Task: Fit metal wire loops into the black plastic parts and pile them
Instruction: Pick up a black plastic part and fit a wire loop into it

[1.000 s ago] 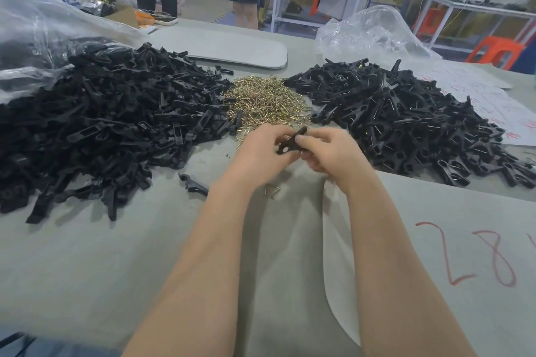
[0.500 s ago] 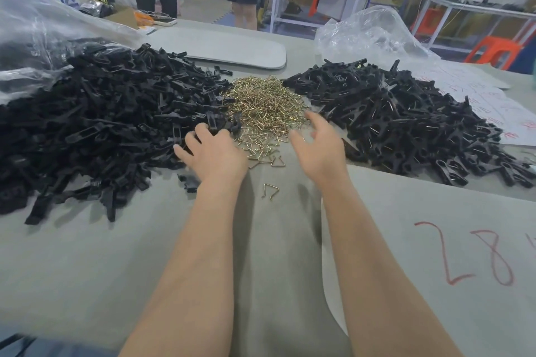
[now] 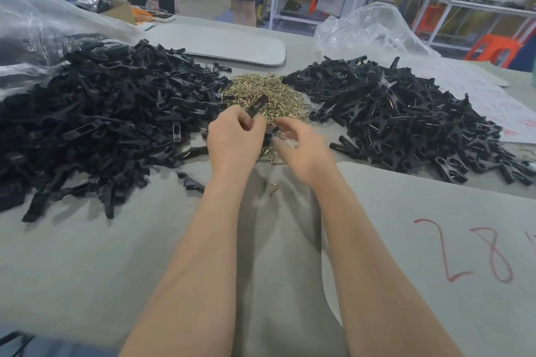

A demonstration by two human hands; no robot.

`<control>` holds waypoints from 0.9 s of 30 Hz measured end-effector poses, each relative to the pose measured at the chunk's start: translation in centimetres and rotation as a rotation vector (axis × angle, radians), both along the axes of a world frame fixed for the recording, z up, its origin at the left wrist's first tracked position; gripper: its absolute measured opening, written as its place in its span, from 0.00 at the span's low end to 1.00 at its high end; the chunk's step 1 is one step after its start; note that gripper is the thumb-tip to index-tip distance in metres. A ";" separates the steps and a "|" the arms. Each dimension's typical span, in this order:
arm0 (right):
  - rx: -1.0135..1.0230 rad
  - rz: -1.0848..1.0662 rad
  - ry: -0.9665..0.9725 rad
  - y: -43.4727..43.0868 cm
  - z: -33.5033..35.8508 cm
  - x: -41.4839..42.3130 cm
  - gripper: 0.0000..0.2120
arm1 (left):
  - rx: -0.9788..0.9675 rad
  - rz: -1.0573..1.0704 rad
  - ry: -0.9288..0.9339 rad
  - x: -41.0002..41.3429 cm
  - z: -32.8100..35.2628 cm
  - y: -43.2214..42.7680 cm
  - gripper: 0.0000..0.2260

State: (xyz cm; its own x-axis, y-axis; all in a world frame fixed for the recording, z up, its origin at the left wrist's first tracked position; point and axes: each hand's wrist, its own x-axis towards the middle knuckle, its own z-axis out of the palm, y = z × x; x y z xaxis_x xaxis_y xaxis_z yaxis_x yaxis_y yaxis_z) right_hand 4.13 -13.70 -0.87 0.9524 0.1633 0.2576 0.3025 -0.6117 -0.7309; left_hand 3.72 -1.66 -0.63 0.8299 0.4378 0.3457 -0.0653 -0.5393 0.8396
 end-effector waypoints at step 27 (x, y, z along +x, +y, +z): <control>0.669 -0.038 0.228 0.9 1.7 -0.8 0.07 | -0.533 -0.256 0.194 0.5 0.1 -1.0 0.17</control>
State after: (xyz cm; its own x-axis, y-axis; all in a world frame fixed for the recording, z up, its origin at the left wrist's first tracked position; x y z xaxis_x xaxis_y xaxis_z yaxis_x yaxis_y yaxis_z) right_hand 3.35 -12.84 0.82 0.9964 0.0055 0.0841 0.0842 -0.0160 -0.9963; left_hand 4.22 -2.64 -0.56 0.9573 0.2871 -0.0333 0.0438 -0.0302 0.9986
